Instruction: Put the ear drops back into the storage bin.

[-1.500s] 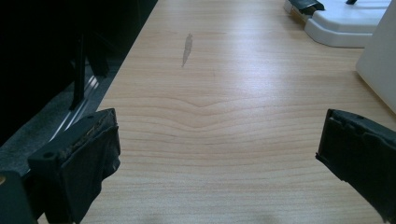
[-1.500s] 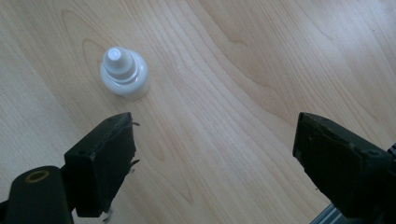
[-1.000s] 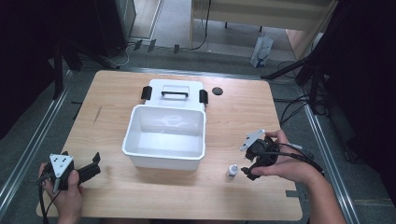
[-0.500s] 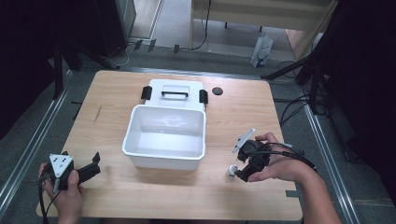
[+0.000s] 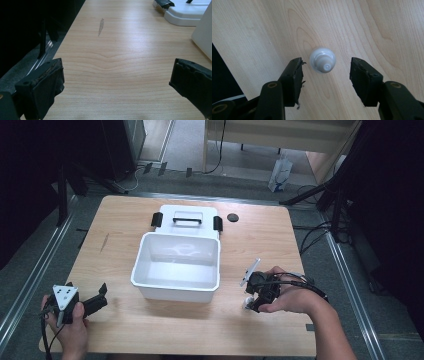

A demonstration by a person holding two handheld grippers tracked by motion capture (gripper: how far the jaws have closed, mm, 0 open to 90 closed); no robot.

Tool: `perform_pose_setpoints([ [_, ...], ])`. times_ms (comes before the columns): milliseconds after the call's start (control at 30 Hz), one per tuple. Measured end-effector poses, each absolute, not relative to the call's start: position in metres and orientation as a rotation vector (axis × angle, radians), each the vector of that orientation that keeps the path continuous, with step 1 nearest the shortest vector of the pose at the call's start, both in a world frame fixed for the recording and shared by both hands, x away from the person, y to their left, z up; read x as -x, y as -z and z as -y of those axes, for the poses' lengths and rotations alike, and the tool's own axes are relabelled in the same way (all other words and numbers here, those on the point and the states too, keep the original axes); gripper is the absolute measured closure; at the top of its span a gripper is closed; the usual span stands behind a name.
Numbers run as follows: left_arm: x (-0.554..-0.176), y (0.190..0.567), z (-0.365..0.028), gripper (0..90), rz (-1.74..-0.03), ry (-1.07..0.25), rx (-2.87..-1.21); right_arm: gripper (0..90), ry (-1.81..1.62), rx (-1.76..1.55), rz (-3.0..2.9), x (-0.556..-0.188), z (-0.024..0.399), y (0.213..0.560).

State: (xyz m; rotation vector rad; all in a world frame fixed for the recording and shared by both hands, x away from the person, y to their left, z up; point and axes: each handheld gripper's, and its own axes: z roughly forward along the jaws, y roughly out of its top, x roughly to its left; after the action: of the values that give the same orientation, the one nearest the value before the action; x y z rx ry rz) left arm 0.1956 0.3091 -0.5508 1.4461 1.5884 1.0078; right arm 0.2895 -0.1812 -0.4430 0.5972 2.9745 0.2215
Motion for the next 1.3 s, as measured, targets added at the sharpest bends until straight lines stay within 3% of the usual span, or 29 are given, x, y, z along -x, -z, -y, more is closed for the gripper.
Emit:
perform_pose_setpoints([
  [667,-0.196,0.551,-0.309,0.0,-1.59,-1.007,-1.443,65.1,-0.182,-0.626,-3.05,-0.299,0.18,0.458],
  [733,-0.196,0.551,-0.309,0.0,-1.589,-1.008,-1.446,71.6,-0.203,-0.617,-3.051,-0.299,0.18,0.455],
  [1300,-0.195,0.551,-0.309,0.0,-1.59,-1.009,-1.441,71.9,-0.242,-0.545,-3.043,-0.3,0.181,0.437],
])
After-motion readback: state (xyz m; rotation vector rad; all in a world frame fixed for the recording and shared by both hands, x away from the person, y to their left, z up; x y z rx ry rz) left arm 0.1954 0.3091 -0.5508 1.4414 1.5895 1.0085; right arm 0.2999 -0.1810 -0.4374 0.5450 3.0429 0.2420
